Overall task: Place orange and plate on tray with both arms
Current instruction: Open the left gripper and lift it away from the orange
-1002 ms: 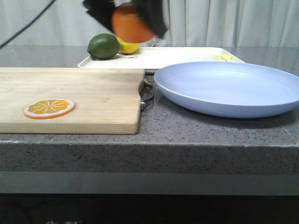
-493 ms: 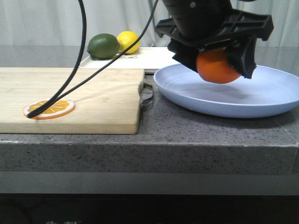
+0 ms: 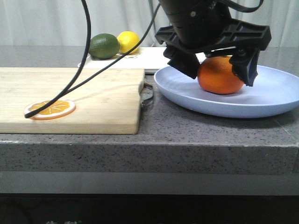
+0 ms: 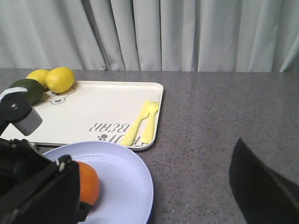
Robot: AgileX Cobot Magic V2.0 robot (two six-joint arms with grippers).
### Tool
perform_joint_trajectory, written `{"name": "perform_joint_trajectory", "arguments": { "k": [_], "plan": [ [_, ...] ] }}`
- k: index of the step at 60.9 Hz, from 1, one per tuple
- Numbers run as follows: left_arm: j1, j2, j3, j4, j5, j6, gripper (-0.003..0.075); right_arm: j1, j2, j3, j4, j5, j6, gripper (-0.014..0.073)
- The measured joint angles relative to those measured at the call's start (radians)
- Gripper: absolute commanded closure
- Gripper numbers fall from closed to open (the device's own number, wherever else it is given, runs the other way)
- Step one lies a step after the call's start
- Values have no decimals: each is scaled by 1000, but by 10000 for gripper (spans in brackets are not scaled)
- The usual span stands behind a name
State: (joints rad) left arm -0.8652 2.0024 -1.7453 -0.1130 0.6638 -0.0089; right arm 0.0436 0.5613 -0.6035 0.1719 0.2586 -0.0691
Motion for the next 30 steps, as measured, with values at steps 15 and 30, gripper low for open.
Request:
{"name": "perform_joint_trajectory", "arguments": {
  "k": [15,30],
  "plan": [
    [0,0,-204,44,230,0,316,0,0,0,0,0,0,-59],
    [0,0,-267,50,365,0,736,0,0,0,0,0,0,-59]
  ]
}}
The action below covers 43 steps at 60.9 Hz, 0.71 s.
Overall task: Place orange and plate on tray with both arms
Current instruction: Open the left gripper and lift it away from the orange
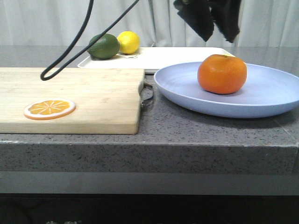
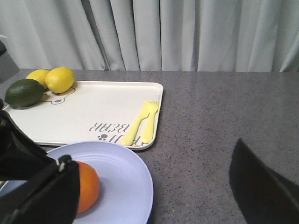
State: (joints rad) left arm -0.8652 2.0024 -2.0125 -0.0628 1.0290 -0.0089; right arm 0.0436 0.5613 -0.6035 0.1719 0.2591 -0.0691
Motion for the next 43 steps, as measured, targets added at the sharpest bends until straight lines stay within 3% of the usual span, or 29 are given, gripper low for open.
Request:
{"name": "perform_joint_trajectory", "arguments": {
  "k": [23,43],
  "plan": [
    [0,0,-16,0,205,2,738,0,0,0,0,0,0,-59],
    [0,-61,-11,9,219,2,738,0,0,0,0,2,0,-59]
  ]
}}
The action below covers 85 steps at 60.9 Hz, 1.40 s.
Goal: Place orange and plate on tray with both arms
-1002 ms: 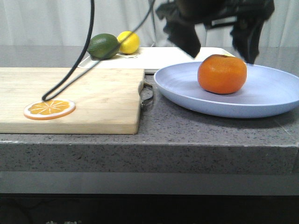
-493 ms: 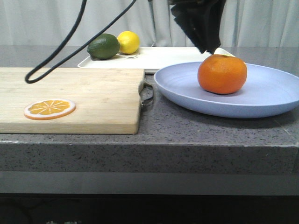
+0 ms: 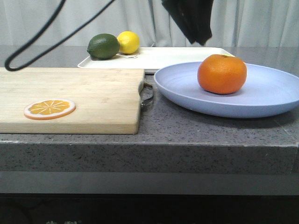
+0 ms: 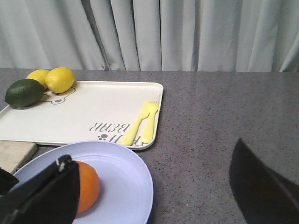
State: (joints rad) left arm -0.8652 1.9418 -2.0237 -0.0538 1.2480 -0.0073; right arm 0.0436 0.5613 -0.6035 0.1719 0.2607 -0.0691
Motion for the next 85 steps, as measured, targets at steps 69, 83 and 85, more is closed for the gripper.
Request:
{"name": "perform_joint_trajectory", "arguments": {
  "k": [69,83,85],
  "plan": [
    [529,-1349,1281,366,-457,-243,738,0,3,0,0,50,0,-59],
    [529,-1696,1492,297,-501,-244,738,0,58,-9,0,62,0,-59],
    [529,-1743,1512,286,-507,-244,738,0,81,-18,0,72,0,-59]
  ]
}}
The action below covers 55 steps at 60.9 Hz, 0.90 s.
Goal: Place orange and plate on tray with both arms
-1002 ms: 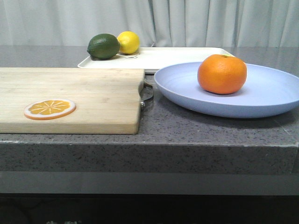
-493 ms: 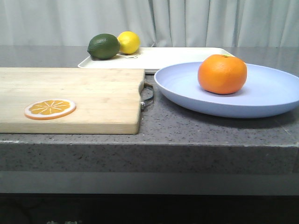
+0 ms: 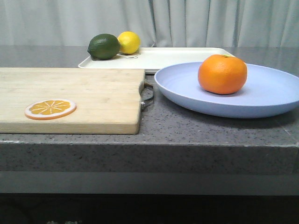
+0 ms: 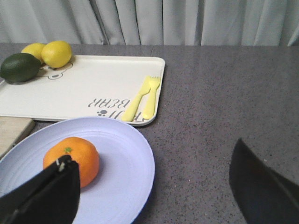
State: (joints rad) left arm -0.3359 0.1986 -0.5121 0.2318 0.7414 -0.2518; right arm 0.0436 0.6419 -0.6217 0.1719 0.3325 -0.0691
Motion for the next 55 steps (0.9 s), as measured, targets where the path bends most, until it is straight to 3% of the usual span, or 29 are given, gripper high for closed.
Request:
{"name": "perform_joint_trajectory", "arguments": {
  "k": [13,32,55],
  "plan": [
    [0,-201,61,-15,-23,0,738,0,224,-115,0,113,0,-59],
    [0,-203,67,-18,-27,0,738,0,609,-292,0,150,0,-58],
    [0,-203,67,-18,-27,0,738,0,816,-347,2,151,0,-52]
  ]
}}
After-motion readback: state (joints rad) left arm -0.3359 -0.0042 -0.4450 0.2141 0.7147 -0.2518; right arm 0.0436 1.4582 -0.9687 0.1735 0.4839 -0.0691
